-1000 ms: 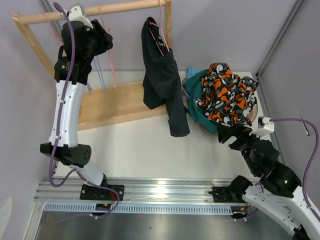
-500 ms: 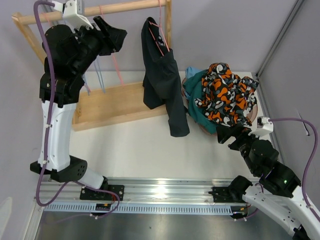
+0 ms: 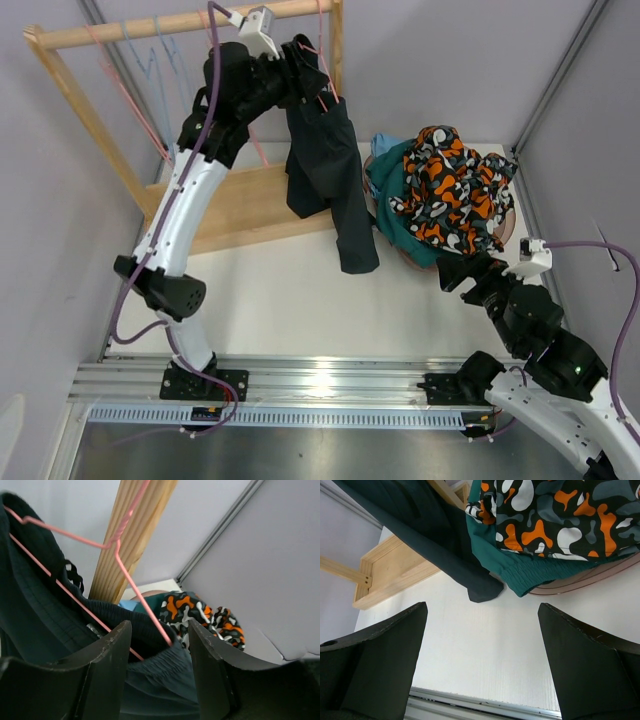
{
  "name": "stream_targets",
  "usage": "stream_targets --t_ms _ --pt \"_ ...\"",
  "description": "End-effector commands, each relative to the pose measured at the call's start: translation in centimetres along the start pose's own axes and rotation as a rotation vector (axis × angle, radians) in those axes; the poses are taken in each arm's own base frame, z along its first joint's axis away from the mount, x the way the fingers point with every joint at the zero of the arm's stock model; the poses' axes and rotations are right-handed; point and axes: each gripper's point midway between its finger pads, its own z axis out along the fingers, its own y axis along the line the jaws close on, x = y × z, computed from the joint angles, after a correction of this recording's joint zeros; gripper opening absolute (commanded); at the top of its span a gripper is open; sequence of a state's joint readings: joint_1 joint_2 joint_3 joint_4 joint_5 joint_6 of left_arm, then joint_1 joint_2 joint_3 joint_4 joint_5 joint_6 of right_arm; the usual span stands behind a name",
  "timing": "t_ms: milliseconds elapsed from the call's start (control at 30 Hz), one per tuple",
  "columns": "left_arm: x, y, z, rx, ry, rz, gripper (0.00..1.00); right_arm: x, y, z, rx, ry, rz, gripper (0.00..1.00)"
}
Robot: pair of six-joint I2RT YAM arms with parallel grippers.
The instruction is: Remove the shorts from the hanger
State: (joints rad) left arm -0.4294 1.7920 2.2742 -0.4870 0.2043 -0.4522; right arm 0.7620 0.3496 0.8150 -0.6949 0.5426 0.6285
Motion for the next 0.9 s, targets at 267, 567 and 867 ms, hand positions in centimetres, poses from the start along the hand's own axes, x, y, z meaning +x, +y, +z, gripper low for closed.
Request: stream_targets --t_ms 267,567,867 --pt "-1.5 -2.2 2.8 0.057 -0.104 -0.027 0.54 -1.7 -0.2 -1.2 0.001 -0.039 0.010 0.99" --pt "0.2 -1.3 5.1 0.006 -0.095 -0.037 0.50 -2.0 -0.1 -1.4 -0.005 -0.042 0.002 0.99" --pt "-0.7 -0.6 2.8 -0.095 -0.155 0.002 0.46 -1.9 -0.3 -1.3 0.003 -0.041 -0.008 0.99"
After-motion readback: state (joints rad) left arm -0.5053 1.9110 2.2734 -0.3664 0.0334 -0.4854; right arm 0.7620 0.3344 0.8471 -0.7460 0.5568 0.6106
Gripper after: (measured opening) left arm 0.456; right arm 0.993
